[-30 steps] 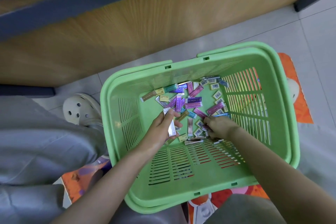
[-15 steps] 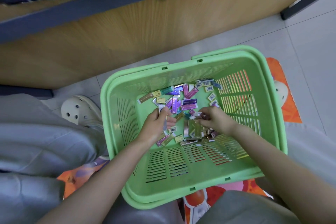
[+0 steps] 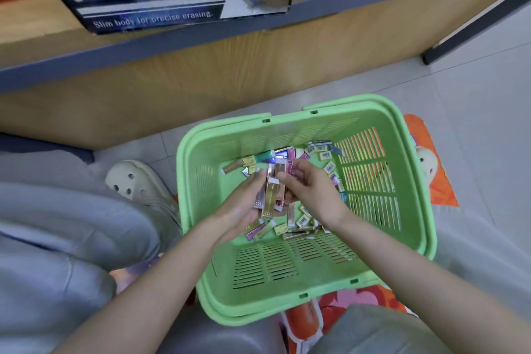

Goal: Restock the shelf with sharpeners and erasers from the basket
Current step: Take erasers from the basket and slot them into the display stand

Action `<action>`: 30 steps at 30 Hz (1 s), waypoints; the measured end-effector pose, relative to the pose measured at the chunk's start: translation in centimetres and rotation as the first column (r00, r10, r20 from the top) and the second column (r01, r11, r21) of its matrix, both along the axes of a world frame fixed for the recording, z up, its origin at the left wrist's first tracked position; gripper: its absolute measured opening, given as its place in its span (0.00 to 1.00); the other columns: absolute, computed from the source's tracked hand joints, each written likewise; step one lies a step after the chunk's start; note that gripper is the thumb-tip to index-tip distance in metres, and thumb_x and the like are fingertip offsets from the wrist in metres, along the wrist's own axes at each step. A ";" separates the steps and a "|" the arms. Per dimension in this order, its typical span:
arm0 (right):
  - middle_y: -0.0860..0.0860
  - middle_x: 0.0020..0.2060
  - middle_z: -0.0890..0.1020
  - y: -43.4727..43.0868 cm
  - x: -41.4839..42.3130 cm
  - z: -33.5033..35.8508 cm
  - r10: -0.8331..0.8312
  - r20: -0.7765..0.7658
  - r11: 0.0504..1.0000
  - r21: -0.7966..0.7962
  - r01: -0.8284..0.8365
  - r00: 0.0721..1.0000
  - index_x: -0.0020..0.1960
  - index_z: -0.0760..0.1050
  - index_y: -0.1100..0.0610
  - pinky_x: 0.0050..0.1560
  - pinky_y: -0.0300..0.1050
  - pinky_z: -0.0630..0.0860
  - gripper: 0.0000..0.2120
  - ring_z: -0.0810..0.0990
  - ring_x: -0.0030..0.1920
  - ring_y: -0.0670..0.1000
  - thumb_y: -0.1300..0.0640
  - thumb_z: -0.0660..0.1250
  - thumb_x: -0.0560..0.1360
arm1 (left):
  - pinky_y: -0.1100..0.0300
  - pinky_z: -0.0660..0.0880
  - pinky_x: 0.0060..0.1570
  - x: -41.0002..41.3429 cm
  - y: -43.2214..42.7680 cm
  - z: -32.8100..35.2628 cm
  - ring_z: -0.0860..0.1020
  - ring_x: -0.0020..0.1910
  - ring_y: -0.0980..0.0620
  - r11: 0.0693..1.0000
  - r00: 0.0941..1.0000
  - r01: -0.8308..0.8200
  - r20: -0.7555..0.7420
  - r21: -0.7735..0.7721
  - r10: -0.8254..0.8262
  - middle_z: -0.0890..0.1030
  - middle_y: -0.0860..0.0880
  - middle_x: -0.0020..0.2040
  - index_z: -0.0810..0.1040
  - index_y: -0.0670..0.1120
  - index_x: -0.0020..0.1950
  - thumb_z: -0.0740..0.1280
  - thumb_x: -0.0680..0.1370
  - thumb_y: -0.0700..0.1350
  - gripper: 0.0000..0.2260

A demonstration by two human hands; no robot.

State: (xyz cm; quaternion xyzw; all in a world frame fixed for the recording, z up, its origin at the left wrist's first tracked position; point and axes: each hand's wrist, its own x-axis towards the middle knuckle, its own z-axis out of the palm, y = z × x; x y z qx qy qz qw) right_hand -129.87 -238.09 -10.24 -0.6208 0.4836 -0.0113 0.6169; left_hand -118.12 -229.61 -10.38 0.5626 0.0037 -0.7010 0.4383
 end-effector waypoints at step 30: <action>0.57 0.62 0.71 -3.2 -7.4 -15.2 0.508 -0.555 0.807 0.040 -0.589 0.659 0.68 0.64 0.60 0.68 0.49 0.67 0.29 0.73 0.62 0.55 0.53 0.71 0.72 | 0.74 0.73 0.29 0.9 0.9 0.6 0.81 0.32 0.62 0.982 0.962 0.159 0.208 0.104 -0.178 0.81 0.48 0.46 0.71 0.56 0.52 0.61 0.78 0.50 0.04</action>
